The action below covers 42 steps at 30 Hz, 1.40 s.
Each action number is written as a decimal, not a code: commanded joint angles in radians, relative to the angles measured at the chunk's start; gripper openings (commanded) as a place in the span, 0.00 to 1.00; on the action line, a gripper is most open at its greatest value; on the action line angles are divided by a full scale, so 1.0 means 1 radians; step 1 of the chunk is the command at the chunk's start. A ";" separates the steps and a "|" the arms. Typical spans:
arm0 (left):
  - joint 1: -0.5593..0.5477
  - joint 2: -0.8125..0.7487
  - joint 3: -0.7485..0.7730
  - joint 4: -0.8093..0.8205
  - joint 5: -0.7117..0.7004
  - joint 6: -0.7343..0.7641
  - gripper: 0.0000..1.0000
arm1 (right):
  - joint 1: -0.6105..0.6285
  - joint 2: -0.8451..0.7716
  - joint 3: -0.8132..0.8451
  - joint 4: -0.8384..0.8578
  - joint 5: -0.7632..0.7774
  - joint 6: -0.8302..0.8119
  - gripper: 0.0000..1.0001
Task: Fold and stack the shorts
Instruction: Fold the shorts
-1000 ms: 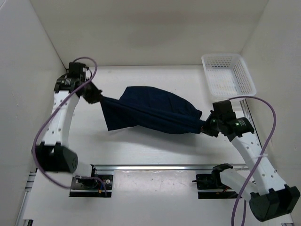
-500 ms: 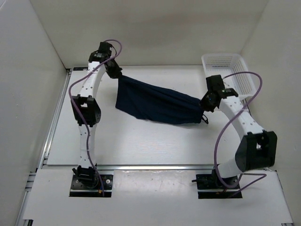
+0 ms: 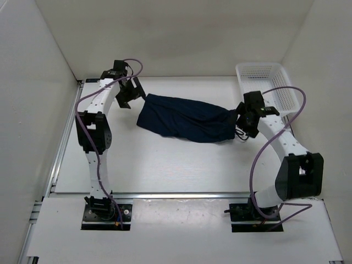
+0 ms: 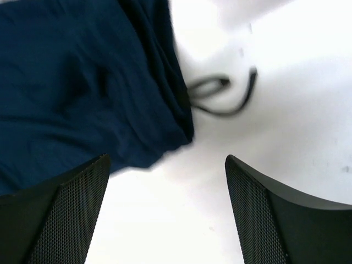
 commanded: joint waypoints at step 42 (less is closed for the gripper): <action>0.137 -0.247 -0.409 0.097 0.212 0.078 0.10 | -0.003 0.095 -0.122 0.201 -0.224 0.043 0.00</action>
